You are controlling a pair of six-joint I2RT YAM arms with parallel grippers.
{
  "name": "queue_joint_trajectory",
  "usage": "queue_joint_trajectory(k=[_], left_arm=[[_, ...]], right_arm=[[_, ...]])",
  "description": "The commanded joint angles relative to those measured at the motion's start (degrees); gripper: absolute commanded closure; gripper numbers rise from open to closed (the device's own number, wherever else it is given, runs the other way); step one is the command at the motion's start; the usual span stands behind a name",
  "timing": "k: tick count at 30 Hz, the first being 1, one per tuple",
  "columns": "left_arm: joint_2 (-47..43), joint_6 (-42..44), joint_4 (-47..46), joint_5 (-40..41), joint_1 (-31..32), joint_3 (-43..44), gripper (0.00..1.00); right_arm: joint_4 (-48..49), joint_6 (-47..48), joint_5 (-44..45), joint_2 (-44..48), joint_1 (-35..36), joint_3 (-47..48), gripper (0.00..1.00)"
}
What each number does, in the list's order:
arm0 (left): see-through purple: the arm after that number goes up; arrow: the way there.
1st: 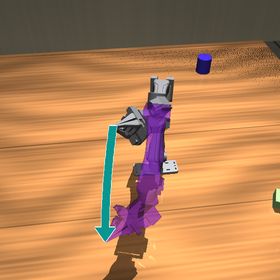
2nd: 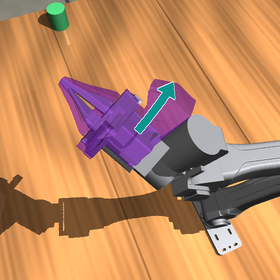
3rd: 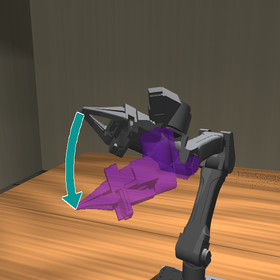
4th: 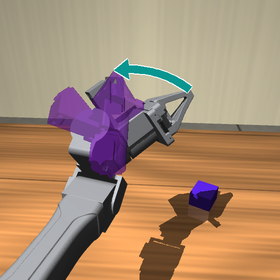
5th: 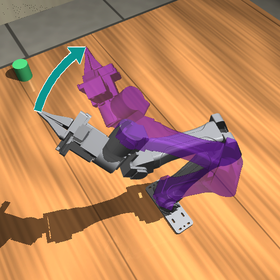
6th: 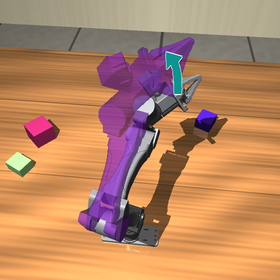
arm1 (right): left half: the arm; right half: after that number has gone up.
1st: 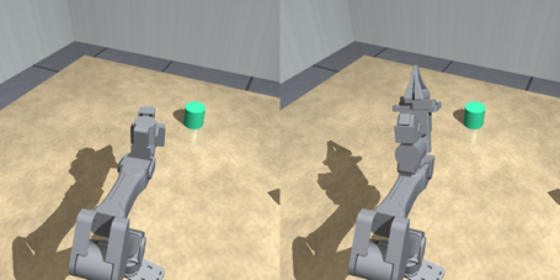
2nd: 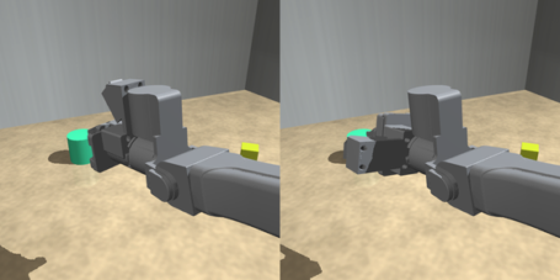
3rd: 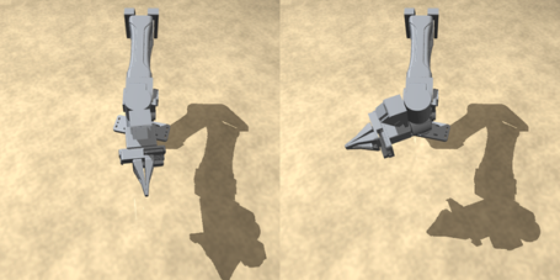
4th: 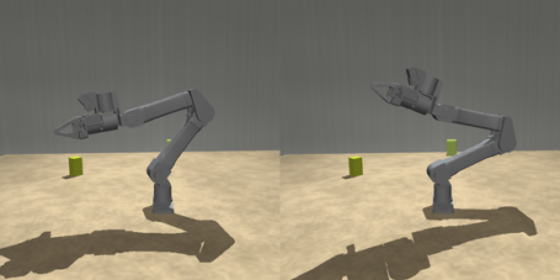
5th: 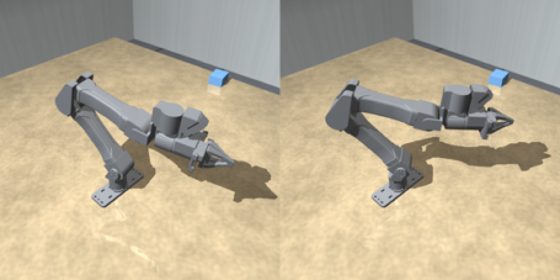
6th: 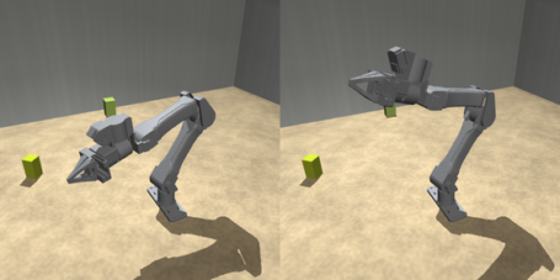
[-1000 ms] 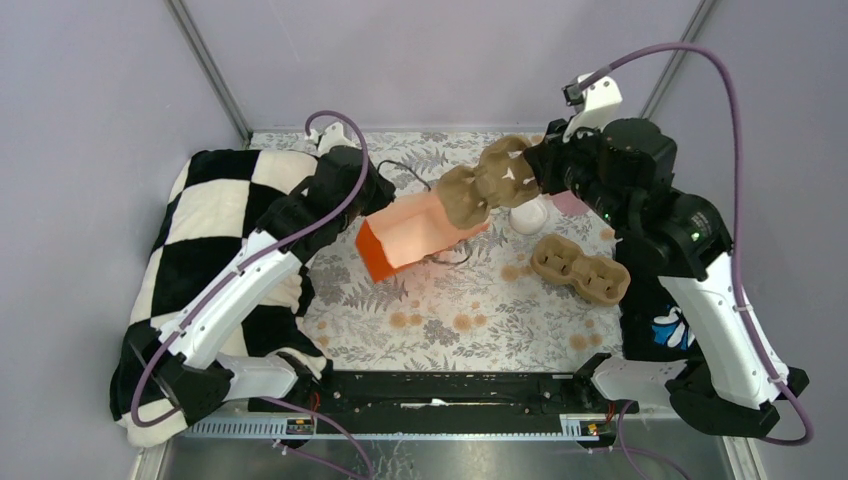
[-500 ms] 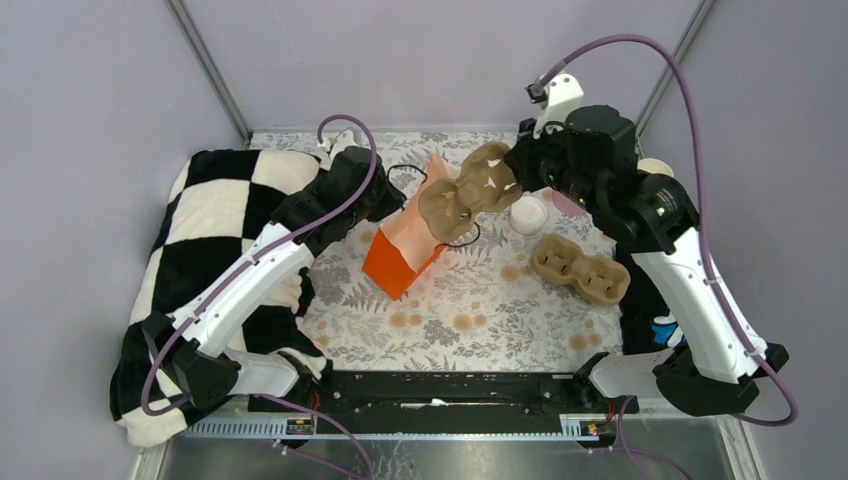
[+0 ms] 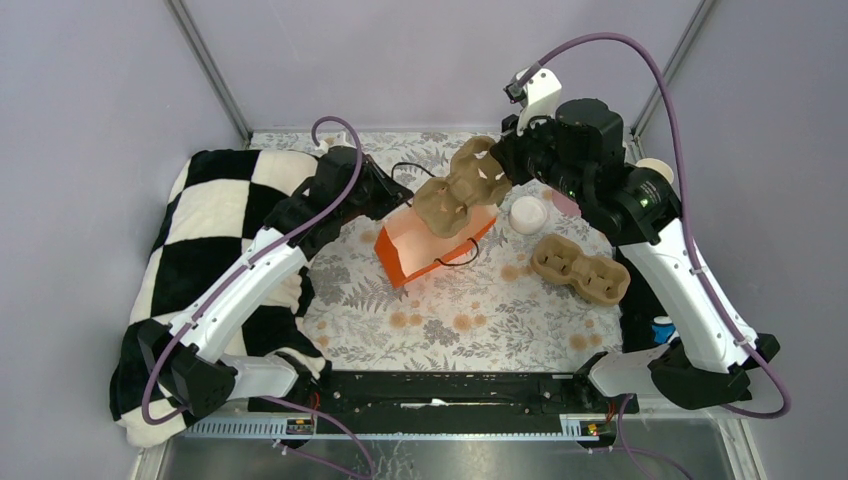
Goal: Pack the takeout coffee
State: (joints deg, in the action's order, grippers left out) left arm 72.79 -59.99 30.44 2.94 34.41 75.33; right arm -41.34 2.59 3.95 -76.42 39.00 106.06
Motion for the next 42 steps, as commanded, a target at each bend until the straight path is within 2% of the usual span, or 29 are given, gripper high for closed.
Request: queue_joint_trajectory(k=[1,5,9,13,18,22,27,32,38,42], left_arm=[[-1.0,-1.6,-2.9,-2.3,-0.8,-0.1,1.0],[-0.8,-1.8,-2.7,-2.7,-1.7,-0.6,1.0],[-0.6,-3.3,-2.0,-3.9,-3.3,-1.2,1.0],[-0.5,-4.4,-1.4,-4.4,-5.4,-1.0,1.0],[-0.2,-3.7,-1.9,-6.5,-6.4,-1.3,1.0],[-0.2,-2.9,-1.7,-6.7,-7.0,-1.5,1.0],[0.2,-2.9,-1.5,-7.0,-7.7,-1.3,1.0],[1.6,-3.3,-1.6,-8.1,-7.7,-0.9,1.0],[2.1,-4.9,-1.5,-8.0,-7.7,-1.2,1.0],[2.1,-5.0,-1.5,-7.7,-7.7,-1.0,1.0]], right_arm=[[5.6,2.4,4.5,0.9,0.2,1.8,1.0],[10.0,4.9,0.4,3.0,0.2,-3.2,1.0],[11.9,7.5,-8.8,5.0,0.2,-11.0,1.0],[17.3,6.9,-11.8,8.4,0.2,-18.2,1.0],[16.8,3.5,-16.1,4.0,0.2,-16.6,1.0],[15.1,-5.7,-14.2,-0.4,0.2,-13.5,1.0],[12.4,-20.9,-1.1,-1.3,0.2,-13.4,1.0],[4.4,-31.1,4.1,-3.9,0.2,-10.9,1.0],[3.6,-36.5,5.8,-3.9,0.3,-12.6,1.0],[3.1,-36.5,3.1,-6.4,0.8,-10.7,1.0]])
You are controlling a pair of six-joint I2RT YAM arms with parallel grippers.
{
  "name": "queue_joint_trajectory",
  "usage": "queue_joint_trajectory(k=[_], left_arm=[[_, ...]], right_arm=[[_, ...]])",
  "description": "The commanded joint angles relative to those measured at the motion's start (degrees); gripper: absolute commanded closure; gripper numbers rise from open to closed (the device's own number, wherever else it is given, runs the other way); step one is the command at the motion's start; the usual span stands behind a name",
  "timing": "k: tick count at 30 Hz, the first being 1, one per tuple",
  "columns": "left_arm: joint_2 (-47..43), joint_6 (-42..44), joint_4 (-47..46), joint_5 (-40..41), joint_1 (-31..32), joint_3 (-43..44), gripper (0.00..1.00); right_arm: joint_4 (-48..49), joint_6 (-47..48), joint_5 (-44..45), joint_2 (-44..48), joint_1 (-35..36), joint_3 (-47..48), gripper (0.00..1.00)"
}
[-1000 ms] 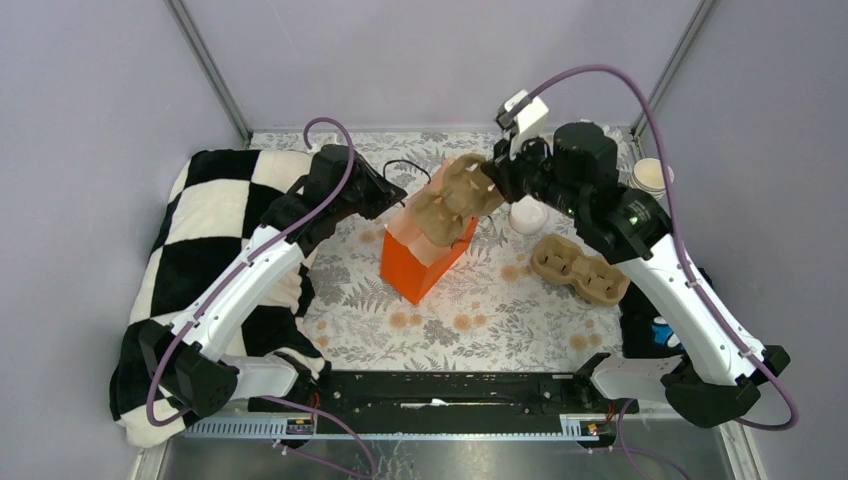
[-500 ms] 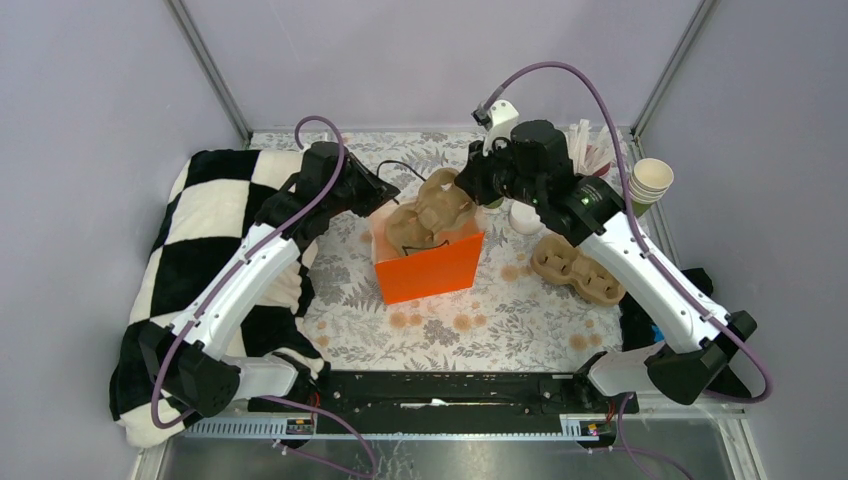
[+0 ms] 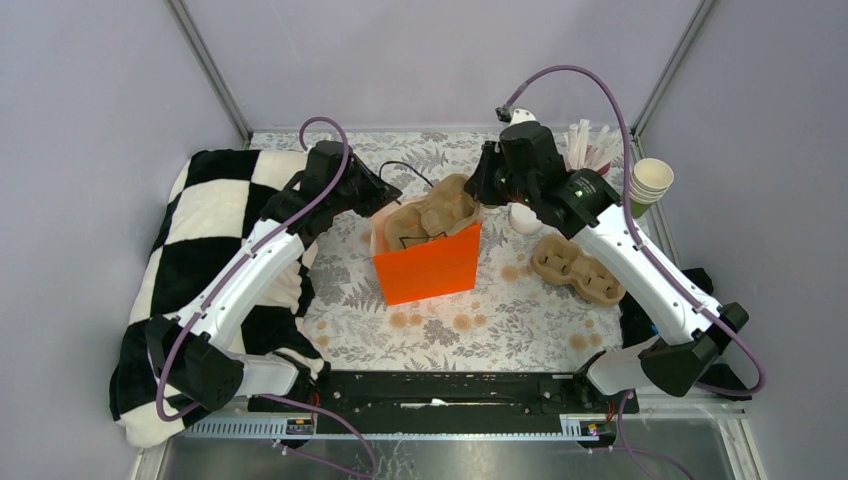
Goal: Pack the takeout coffee
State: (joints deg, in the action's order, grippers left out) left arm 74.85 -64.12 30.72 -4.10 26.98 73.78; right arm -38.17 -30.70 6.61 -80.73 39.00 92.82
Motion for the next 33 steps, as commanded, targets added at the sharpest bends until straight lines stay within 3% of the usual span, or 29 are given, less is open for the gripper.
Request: queue_joint_trajectory(k=[1,4,10,16,21,26,33], left_arm=[[-0.1,-0.5,-1.8,-0.6,-0.3,0.8,1.0],[0.2,2.8,-1.8,-0.7,-0.3,2.1,0.97],[-2.6,10.1,-0.1,0.6,-0.3,4.1,0.4],[-7.4,17.8,7.3,3.8,-0.3,6.5,0.02],[-7.6,23.4,15.9,4.7,-0.4,11.8,0.01],[-10.8,17.5,27.6,16.2,-0.8,10.4,0.02],[-17.8,9.9,32.7,22.3,-3.1,-1.7,0.25]], right_arm=[[-0.5,-2.7,0.3,-2.7,1.1,3.0,1.0],[-1.4,-2.4,2.6,-3.1,1.3,3.7,1.0],[-1.2,-2.9,4.0,-2.4,1.4,1.9,1.0],[-1.3,-3.7,4.1,-2.8,1.4,1.8,1.0],[-1.3,-3.4,3.4,-4.0,1.3,2.7,1.0],[-1.9,-2.2,2.9,-5.3,1.3,4.8,1.0],[-1.9,-1.9,1.1,-6.0,1.4,5.4,1.0]])
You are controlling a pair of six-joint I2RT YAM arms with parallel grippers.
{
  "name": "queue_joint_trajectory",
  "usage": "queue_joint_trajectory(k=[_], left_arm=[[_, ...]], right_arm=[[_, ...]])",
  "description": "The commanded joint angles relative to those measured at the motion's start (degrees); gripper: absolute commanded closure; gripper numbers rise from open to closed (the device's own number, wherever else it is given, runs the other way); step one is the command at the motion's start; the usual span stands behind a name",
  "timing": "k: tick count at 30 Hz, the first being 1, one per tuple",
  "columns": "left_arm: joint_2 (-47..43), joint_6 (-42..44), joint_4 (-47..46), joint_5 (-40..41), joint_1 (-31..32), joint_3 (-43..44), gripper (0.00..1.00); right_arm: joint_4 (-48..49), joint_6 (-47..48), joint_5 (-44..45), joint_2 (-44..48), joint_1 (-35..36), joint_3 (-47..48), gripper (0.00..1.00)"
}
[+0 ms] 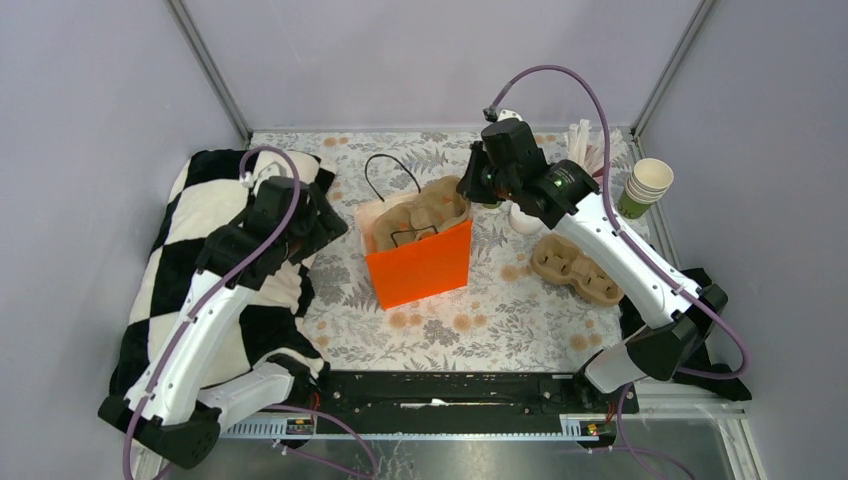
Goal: Pack the takeout coffee
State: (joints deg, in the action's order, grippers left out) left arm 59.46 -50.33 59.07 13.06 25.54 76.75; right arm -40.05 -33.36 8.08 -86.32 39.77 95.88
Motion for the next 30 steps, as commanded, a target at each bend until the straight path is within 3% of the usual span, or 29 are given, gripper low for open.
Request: queue_joint_trajectory(k=[1,4,10,18,30], left_arm=[[-2.3,-3.6,4.0,4.6,-2.3,-6.0,0.3],[-0.6,-1.9,1.0,-0.2,-4.3,-9.8,0.4],[3.2,-0.4,-7.6,-13.4,-5.4,-15.4,0.52],[6.3,0.6,-12.9,-20.2,-5.3,-18.1,0.56],[6.2,0.4,-15.1,-21.4,-5.2,-19.9,0.59]], right_arm=[[0.0,0.7,-0.5,-0.4,0.6,2.4,1.0],[0.1,0.5,-0.8,-0.5,0.6,2.5,1.0],[-0.2,0.2,-0.3,-0.4,0.6,3.2,1.0],[0.3,-1.0,-2.3,-1.6,0.8,2.8,1.0],[2.0,-2.7,-4.1,-3.2,1.0,1.2,1.0]])
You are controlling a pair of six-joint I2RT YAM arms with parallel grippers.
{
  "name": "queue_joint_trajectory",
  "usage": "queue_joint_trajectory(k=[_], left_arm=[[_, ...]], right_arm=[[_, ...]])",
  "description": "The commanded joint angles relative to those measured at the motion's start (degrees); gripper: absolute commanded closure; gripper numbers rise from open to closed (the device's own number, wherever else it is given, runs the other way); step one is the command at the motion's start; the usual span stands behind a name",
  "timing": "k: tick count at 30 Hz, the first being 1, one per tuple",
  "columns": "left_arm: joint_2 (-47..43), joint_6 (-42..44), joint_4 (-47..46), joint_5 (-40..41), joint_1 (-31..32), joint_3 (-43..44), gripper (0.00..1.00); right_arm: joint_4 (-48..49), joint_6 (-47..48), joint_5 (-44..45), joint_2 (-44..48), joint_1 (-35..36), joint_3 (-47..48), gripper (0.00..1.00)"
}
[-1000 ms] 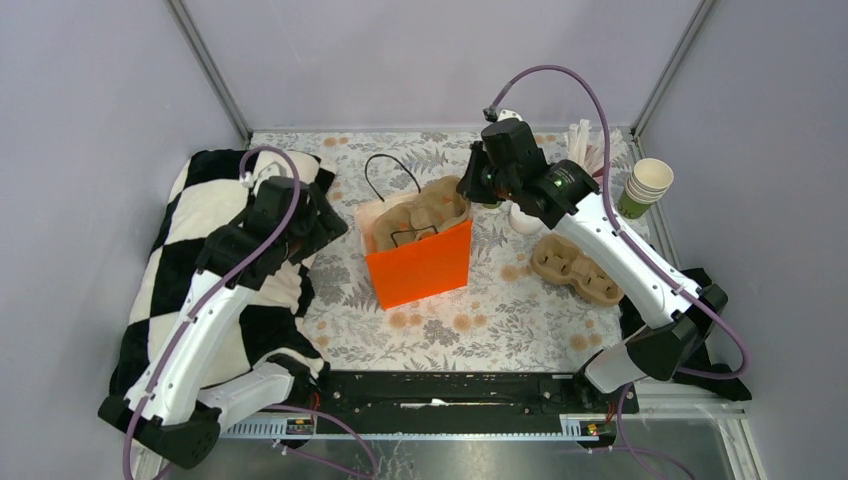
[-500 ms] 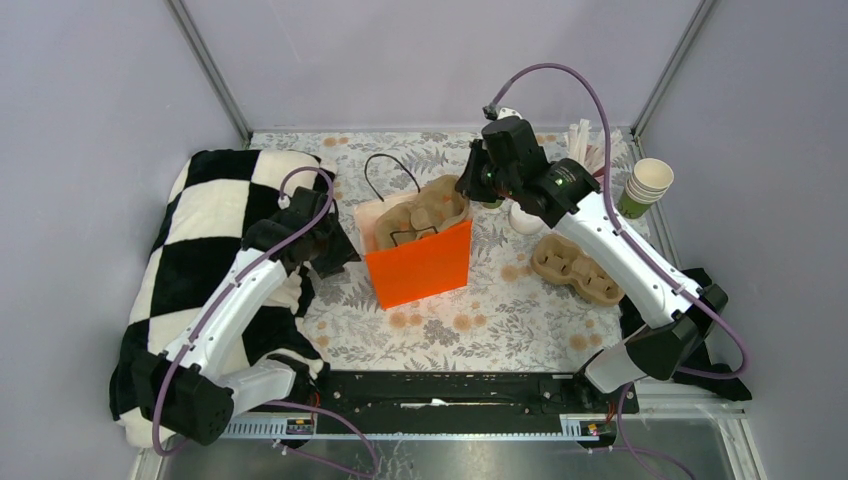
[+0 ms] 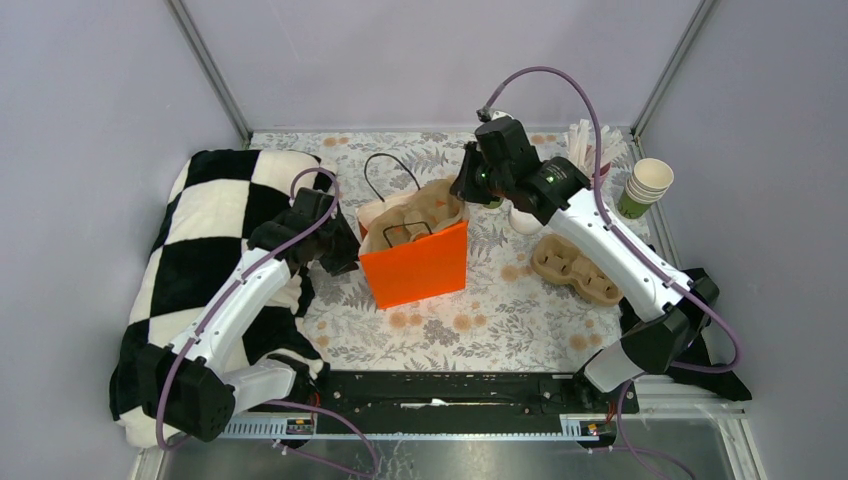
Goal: Pack the takeout coffee
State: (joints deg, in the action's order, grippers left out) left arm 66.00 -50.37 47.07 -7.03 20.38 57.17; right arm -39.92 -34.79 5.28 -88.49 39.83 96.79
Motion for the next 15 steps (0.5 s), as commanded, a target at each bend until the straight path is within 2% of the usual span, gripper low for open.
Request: queue_joint_trajectory(k=[1,11,15], left_arm=[[-0.7,0.4,-3.1,-1.1,-0.1,-0.4,0.59],[-3.0,1.2,-0.2,1.4,-0.1,-0.4,0.58],[-2.8,2.1,0.4,1.5,-0.1,-0.7,0.57]], right_arm=[[2.1,-1.3,-1.0,-1.0,0.9,0.0,1.0],[4.0,3.3,3.6,-0.5,1.0,-2.9,0.99],[1.9,6.7,3.3,-1.1,1.0,-0.6,0.99]])
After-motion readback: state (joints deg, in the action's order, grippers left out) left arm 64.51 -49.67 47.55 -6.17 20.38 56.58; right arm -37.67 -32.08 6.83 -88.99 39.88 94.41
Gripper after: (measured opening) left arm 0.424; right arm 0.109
